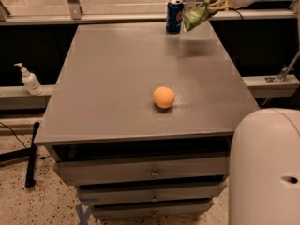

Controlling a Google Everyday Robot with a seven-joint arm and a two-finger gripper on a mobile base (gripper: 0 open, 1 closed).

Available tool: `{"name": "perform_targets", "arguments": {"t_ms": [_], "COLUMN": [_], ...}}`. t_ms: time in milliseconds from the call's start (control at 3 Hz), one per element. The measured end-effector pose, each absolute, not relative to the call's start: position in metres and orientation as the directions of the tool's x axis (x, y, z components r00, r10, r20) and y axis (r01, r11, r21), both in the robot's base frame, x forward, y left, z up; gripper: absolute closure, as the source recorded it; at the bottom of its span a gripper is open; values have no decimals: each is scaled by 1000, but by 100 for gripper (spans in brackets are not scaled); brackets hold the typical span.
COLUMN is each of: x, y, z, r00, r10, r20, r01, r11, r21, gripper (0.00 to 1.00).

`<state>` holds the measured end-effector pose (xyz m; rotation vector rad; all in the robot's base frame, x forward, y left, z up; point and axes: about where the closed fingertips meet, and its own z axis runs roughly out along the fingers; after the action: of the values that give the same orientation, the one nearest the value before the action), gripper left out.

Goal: Move green jalapeno chip bag near pepsi can

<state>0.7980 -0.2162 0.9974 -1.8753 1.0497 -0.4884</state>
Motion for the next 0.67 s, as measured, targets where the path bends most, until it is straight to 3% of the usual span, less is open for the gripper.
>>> {"name": "perform_targets", "arguments": {"t_ms": [667], "x": [793], "y": [-217], "z": [956], "r00": [595], "r10": [-797], "r20": [-105], "r01": [-489], "r11": [-255], "r21": [-834], "gripper": [100]}}
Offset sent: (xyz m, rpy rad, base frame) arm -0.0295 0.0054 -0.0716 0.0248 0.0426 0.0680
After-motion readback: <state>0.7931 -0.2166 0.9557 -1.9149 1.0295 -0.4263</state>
